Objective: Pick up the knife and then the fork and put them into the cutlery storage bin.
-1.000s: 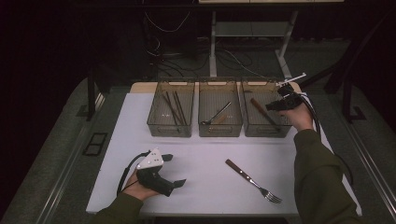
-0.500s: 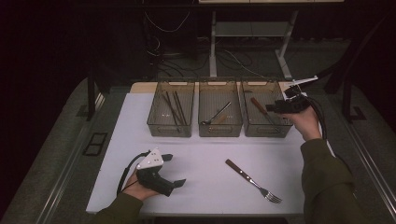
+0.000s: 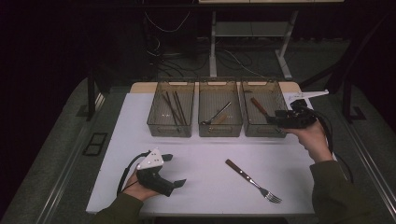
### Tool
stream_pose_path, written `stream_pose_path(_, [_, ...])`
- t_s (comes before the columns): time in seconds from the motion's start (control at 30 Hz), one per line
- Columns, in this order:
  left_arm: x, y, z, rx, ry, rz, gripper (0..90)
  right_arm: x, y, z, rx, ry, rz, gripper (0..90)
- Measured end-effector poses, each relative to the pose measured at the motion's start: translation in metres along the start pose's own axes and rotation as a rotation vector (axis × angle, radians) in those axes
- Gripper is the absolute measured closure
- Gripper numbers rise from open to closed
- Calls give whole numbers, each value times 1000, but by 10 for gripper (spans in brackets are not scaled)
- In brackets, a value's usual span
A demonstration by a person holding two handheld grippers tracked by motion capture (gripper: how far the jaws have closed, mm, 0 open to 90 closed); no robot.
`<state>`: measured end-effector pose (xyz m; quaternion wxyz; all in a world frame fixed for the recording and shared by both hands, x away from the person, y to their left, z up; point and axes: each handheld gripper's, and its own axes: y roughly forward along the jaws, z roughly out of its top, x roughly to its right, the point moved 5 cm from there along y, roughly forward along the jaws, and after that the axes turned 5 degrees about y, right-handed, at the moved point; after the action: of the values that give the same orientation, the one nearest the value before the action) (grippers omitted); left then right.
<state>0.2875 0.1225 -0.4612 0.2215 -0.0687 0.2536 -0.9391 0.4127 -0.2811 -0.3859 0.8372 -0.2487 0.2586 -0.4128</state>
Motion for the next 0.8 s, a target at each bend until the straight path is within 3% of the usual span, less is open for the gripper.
stream_pose_path(0.2, [0,0,0,-2,0,-2,0,-16,-7,-15,13,-45,6,384])
stream_pose_path(0.8, [0,0,0,-2,1,-2,0,-51,-13,-71,-24,-87,77,362])
